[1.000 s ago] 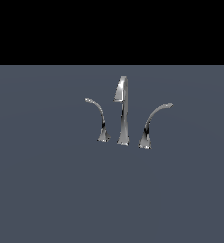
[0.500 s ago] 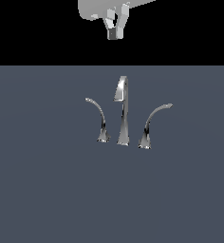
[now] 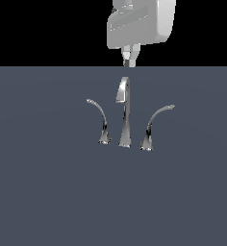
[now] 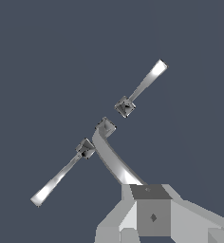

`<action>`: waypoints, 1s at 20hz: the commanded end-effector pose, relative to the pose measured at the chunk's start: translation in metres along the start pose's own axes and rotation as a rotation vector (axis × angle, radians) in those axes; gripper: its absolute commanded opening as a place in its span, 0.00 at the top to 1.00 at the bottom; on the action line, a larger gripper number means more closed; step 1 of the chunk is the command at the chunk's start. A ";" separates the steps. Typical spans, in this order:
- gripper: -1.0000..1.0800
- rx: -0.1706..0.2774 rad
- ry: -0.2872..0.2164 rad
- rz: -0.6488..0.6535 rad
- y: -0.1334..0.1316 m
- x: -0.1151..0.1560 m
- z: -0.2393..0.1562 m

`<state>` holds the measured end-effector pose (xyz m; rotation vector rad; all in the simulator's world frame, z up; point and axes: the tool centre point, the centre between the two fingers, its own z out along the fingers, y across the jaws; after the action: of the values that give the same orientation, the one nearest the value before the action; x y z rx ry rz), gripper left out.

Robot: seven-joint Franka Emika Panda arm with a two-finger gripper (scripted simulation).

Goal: Turn on the faucet by rotating a designated handle.

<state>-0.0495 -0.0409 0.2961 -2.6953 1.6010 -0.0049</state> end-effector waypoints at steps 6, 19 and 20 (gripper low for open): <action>1.00 -0.002 0.002 0.238 -0.009 0.049 0.042; 1.00 -0.007 0.005 0.627 0.003 0.130 0.108; 1.00 -0.007 0.005 0.647 0.004 0.134 0.111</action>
<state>0.0102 -0.1533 0.1902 -2.0929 2.3447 -0.0015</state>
